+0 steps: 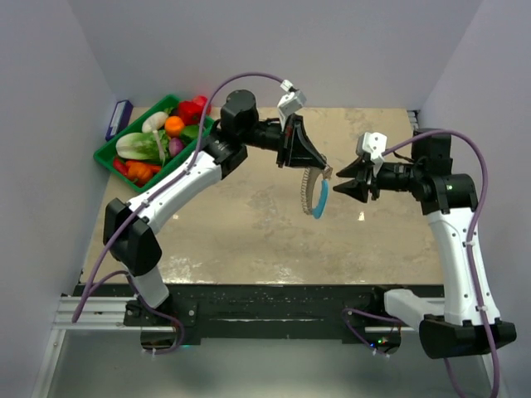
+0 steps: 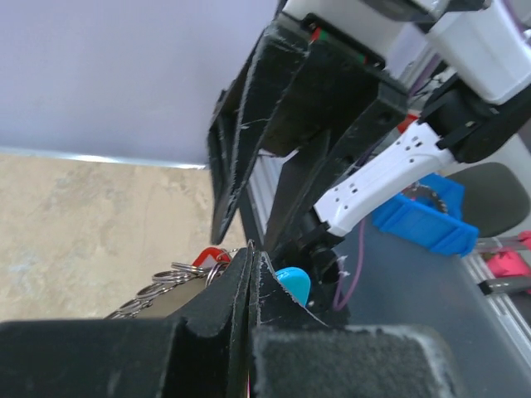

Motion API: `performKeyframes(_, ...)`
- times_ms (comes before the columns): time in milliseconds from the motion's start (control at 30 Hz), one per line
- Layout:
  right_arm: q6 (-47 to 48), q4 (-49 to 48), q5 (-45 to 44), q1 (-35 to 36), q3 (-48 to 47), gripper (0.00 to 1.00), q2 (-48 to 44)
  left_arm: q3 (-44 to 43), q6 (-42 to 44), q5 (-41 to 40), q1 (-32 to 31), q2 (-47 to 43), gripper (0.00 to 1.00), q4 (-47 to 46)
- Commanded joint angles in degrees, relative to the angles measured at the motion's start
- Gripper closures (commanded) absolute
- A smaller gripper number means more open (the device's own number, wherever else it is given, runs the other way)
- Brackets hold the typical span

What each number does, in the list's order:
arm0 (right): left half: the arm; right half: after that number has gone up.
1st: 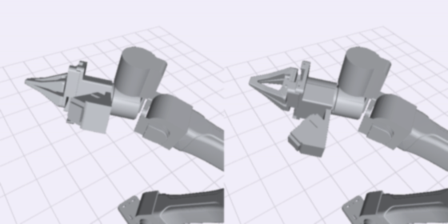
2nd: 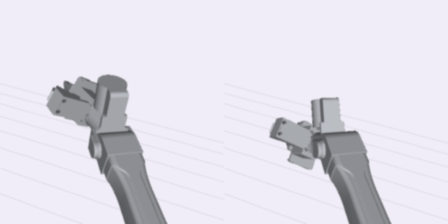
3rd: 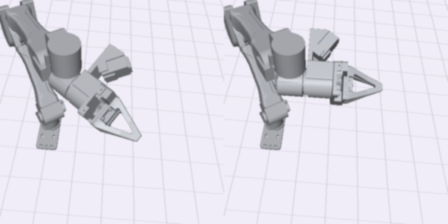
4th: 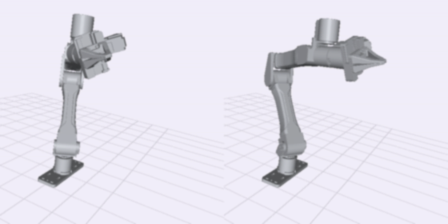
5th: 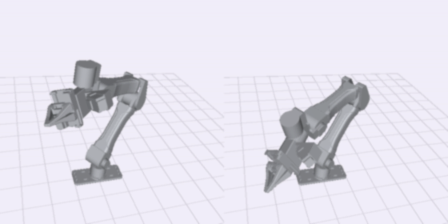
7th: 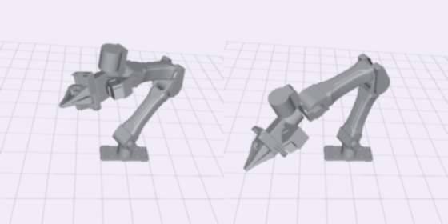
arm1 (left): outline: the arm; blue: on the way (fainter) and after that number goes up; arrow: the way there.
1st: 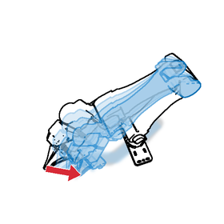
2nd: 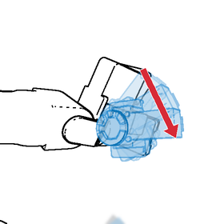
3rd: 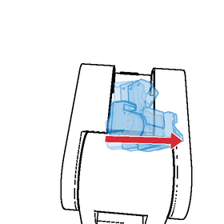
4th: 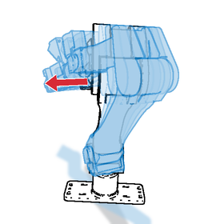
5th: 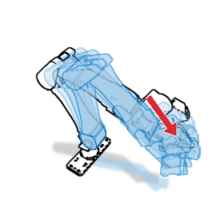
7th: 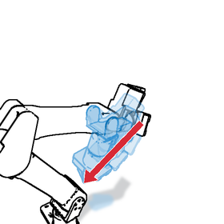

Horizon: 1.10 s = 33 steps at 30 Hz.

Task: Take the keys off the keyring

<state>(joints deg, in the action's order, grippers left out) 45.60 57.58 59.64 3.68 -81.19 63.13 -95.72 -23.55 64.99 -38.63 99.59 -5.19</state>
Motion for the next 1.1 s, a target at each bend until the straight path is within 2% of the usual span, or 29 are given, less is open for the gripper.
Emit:
performKeyframes(0,-6.66,-14.22,5.48,0.18,3.4,0.58,-5.21,3.78,-20.37,6.28,0.05,-2.82,1.0,-25.72)
performKeyframes(33,-7.28,-14.51,6.8,0.18,3.93,0.59,-5.82,4.57,-22.74,6.46,0.14,-2.74,1.0,-28.88)
performKeyframes(133,-8.16,-14.78,9.17,0.18,3.41,0.59,-5.65,9.66,-35.74,6.64,0.66,-2.56,1.0,-50.45)
performKeyframes(167,-8.42,-14.78,9.44,0.18,3.32,0.59,-5.83,10.03,-39.43,6.38,0.84,-2.56,1.0,-52.18)
performKeyframes(300,-5.18,-10.74,11.72,0.1,1.74,0.55,-5.83,10.11,-36.13,6.11,0.93,-3.26,1.0,-47.01)
performKeyframes(467,-5.44,-11.09,13.48,0.1,3.14,0.55,-6.09,11.96,-43.41,5.32,1.19,-3.09,1.0,-56.93)
performKeyframes(633,-5.44,-8.64,15.86,0.18,0.16,0.56,-6.71,11.87,-44.65,4.8,1.19,-2.74,1.0,-58.44)
performKeyframes(700,-5.35,-8.45,16.04,0.1,-0.11,0.56,-6.88,11.96,-46.22,4.44,1.19,-2.56,1.0,-61.76)
performKeyframes(800,-7.1,-10.73,16.74,0.1,1.2,0.57,-7.06,11.96,-48.78,3.83,1.19,-1.95,1.0,-63.71)
performKeyframes(1067,-13.95,-17.32,17.27,0.18,2.88,0.59,-7.32,11.96,-48.78,2.51,1.19,-1.42,1.0,-63.63)
